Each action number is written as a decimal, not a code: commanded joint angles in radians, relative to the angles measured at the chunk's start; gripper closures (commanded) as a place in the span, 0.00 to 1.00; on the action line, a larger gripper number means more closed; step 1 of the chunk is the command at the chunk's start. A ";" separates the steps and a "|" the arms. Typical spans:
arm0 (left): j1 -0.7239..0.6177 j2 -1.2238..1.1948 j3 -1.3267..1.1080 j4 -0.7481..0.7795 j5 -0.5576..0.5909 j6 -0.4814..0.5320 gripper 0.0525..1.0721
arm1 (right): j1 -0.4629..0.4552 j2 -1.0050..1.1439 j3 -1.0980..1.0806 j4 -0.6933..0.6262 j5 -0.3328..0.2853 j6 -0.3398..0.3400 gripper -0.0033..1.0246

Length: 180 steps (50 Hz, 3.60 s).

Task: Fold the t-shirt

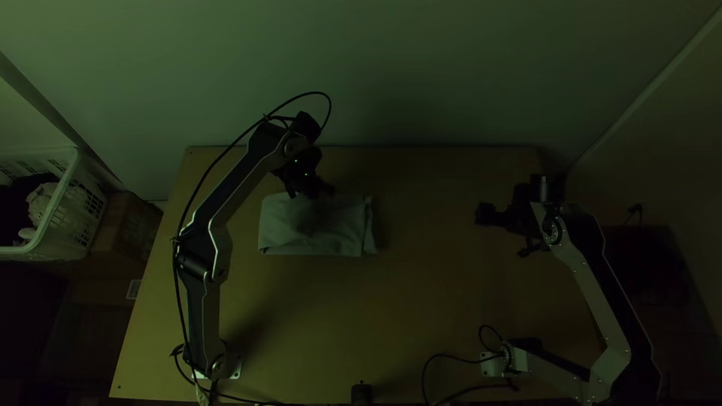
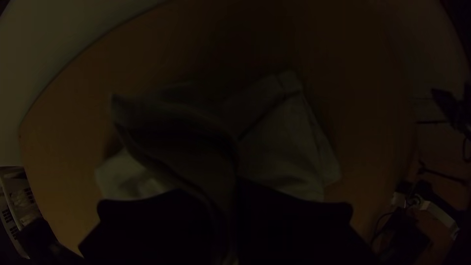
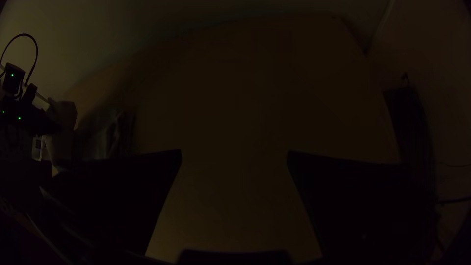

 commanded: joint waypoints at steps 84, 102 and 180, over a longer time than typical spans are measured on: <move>0.173 -0.385 -0.123 0.216 0.018 0.013 0.04 | 0.011 -0.125 0.006 0.326 0.037 -0.128 0.04; 0.359 -0.737 -0.532 0.509 0.013 0.048 0.04 | -0.017 -0.261 0.049 0.470 0.036 -0.136 0.04; 0.609 -2.086 -2.186 1.592 -0.113 0.005 0.04 | -0.034 -1.085 -0.954 1.131 0.037 -0.145 0.04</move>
